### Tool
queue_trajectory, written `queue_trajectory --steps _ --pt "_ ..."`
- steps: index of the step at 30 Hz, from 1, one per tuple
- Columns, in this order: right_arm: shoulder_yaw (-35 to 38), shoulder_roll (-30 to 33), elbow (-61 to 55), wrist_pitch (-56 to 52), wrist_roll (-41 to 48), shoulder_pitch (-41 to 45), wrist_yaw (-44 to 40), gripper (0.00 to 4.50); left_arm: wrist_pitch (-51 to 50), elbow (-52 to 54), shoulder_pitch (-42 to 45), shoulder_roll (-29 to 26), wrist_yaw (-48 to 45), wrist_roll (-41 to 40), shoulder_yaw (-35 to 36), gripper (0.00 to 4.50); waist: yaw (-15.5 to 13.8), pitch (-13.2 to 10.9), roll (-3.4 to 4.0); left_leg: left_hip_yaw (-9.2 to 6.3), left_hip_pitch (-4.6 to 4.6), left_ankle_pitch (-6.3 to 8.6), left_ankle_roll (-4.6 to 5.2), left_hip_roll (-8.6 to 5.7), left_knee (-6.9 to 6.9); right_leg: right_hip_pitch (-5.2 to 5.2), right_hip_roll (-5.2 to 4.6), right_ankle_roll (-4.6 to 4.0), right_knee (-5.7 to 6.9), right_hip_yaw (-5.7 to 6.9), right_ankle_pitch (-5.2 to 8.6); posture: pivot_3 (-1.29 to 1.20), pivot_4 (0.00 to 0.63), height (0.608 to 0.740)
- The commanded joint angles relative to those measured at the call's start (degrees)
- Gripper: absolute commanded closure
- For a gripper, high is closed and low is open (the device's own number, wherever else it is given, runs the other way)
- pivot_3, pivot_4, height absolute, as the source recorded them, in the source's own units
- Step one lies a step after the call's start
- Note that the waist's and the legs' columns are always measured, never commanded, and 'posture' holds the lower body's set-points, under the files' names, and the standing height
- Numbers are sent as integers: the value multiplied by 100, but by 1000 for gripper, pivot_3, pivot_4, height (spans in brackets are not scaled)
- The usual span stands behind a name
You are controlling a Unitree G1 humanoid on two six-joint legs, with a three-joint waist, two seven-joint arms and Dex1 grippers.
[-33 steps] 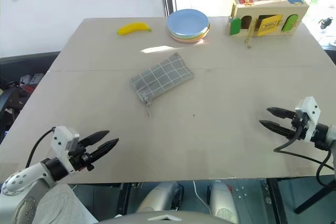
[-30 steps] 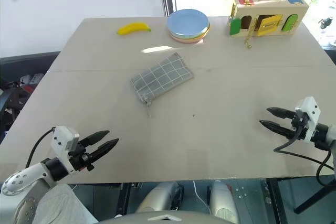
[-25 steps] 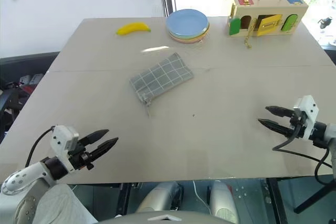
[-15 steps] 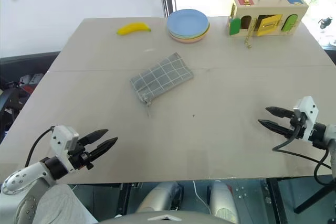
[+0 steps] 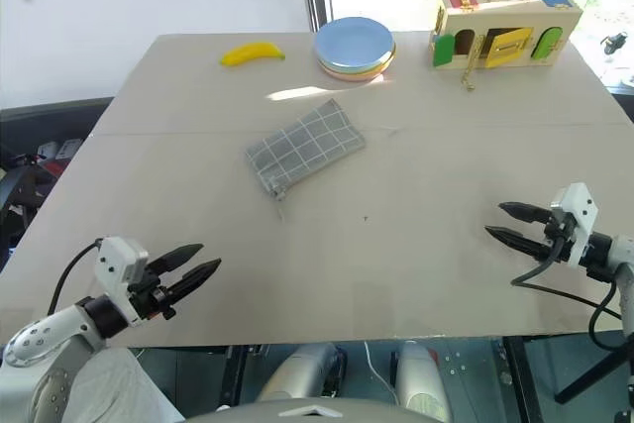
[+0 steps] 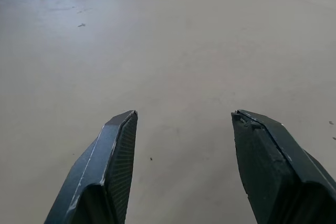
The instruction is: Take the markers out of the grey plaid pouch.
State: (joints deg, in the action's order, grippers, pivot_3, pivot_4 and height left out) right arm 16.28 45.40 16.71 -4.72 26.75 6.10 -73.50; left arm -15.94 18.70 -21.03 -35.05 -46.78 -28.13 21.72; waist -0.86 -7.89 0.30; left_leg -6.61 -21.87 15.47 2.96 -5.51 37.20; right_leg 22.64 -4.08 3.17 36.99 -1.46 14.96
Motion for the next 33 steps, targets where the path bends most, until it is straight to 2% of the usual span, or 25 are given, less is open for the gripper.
queue_trajectory --steps 1,3,6,9,10,11,14,18,22,28,33 --pt "182 78 -150 -24 146 -11 -48 1592 -4 -172 317 -76 282 104 175 2028 -3 0 0 -2 0 0 0 0 0 0 0 0 1 2 0 0 150 740" --pt "196 86 -254 -184 255 -41 -70 1592 3 -314 500 -153 323 207 105 2028 2 0 0 -2 1 -1 -2 0 0 -1 0 0 1 2 0 0 150 740" --pt "187 144 -515 -776 561 -77 -155 1592 -12 -437 778 -208 289 263 -36 1152 8 0 0 -1 -1 -2 -4 -1 0 1 1 0 1 0 -1 0 150 740" --pt "123 228 -723 -1308 642 -97 -37 825 305 -733 1235 -312 368 763 -371 16 -6 0 1 -1 0 -3 -4 -1 0 1 0 0 2 -1 -1 0 150 740" --pt "115 242 -781 -1453 661 -90 6 196 468 -865 1393 -346 399 978 -489 0 -3 0 0 -3 0 -3 -4 -1 1 0 0 0 4 2 -1 0 150 740" --pt "130 250 -861 -1623 722 -76 46 32 736 -1040 1580 -383 487 1291 -638 0 -2 0 0 -2 1 -2 -4 -1 1 0 0 0 4 1 -1 0 150 740" --pt "192 212 -1115 -1868 817 -35 191 32 1383 -1589 2213 -416 706 1975 -1057 0 -7 0 0 -3 -2 -3 -5 -2 1 2 0 0 4 1 -1 0 150 740" --pt "295 110 -1612 -2303 1099 93 594 32 2929 -2740 3149 -505 1067 3135 -1759 0 0 0 0 -3 -5 -3 -5 -5 2 5 -1 1 4 0 -2 0 150 740" --pt "336 15 -2191 -2597 1362 104 892 32 4706 -4438 4534 -641 2541 5140 -2827 0 -9 -2 -4 -6 -11 -4 -6 -8 2 12 -1 2 6 2 -2 0 150 740" --pt "496 18 -2448 -2617 1347 -92 1155 32 5976 -6161 5925 -743 4628 7369 -4274 0 -12 -3 -13 -2 -23 -4 -3 -17 3 27 -5 5 6 -2 -2 0 150 740" --pt "603 1 -2620 -2570 1393 -253 1284 32 6534 -7009 6516 -612 5749 8181 -5080 0 -22 -2 -15 5 -24 -5 -3 -19 11 38 -6 7 38 -9 -1 0 150 740"
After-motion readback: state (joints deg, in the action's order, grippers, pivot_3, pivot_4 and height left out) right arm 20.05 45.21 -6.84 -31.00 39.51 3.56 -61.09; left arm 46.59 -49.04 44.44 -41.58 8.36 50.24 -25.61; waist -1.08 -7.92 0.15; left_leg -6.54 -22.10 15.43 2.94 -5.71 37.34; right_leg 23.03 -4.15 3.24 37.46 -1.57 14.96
